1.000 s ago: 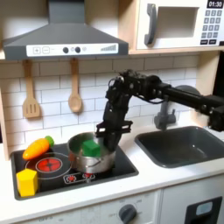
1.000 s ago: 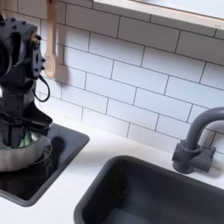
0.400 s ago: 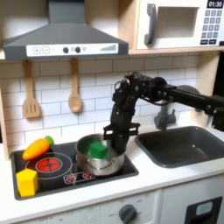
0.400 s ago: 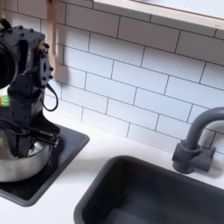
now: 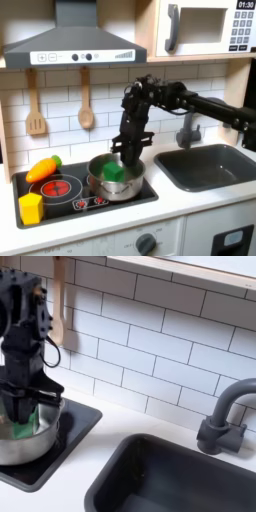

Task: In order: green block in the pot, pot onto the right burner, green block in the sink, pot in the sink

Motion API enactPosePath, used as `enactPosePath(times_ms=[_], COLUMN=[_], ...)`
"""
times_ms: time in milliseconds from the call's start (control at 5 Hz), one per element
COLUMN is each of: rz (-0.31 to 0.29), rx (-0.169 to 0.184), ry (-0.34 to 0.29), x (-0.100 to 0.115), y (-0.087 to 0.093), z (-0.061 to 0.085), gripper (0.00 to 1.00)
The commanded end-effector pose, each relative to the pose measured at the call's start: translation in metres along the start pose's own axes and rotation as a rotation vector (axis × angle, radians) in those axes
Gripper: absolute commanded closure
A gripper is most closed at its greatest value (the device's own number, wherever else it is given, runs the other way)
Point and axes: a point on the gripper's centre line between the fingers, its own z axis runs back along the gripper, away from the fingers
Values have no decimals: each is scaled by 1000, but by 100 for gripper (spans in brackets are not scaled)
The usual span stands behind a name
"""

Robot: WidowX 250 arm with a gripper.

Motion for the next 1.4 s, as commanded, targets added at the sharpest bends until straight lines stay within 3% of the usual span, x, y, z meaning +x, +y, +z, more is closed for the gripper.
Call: enactPosePath(times_ms=[0, 600, 1200], rz=[81, 144, 199], rx=[4, -15, 2], ry=[-6, -1, 36], x=[3, 5, 12], y=[13, 11, 13], z=[5, -1, -19], gripper=[0, 0, 0])
